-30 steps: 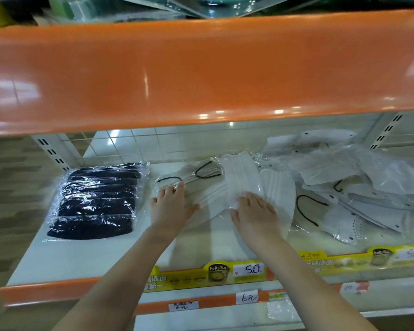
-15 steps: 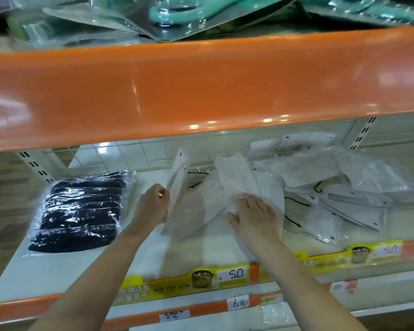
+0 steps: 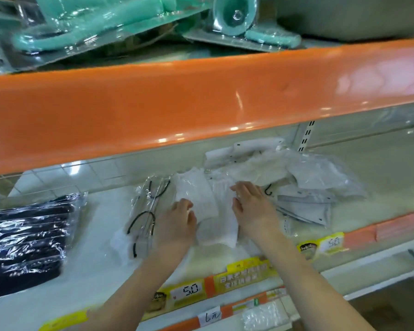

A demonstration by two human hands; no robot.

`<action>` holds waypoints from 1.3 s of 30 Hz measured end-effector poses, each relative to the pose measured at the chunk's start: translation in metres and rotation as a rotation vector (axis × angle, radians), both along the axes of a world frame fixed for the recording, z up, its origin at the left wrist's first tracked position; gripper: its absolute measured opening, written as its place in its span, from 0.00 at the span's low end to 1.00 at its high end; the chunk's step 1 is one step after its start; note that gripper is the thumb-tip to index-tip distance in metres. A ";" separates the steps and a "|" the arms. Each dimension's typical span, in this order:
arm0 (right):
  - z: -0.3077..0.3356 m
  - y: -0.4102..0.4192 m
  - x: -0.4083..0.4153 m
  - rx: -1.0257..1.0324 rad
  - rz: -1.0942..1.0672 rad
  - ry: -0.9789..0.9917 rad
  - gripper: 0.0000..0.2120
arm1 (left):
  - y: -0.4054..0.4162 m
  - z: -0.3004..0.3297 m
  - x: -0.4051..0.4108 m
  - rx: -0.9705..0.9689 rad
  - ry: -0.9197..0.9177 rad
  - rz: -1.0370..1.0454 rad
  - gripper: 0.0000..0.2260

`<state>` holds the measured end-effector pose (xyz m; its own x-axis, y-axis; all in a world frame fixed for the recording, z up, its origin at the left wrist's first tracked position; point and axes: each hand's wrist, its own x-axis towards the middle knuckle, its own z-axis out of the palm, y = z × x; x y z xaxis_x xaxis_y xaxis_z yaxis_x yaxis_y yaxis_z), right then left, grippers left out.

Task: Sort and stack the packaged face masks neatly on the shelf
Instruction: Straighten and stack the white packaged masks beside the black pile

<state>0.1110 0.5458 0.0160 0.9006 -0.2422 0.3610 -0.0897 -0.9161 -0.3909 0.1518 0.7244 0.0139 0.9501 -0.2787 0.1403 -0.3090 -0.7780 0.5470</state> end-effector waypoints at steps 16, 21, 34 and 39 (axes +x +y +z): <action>-0.005 -0.107 0.007 -0.158 -0.177 0.225 0.18 | -0.123 0.006 -0.003 0.280 -0.100 -0.204 0.14; 0.014 -0.122 0.017 -0.165 -0.179 0.272 0.18 | -0.139 0.016 0.006 0.108 -0.073 -0.088 0.13; 0.019 -0.134 0.002 0.227 -0.313 0.096 0.17 | -0.134 -0.015 0.016 0.022 -0.075 -0.280 0.12; 0.016 -0.132 -0.001 0.286 -0.150 0.082 0.15 | -0.142 0.000 0.006 -0.357 -0.002 -0.372 0.12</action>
<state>0.1101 0.4141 0.0324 0.8705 -0.4553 0.1869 -0.2573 -0.7447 -0.6158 0.1576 0.5828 0.0143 0.7954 -0.5322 0.2901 -0.5306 -0.3800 0.7577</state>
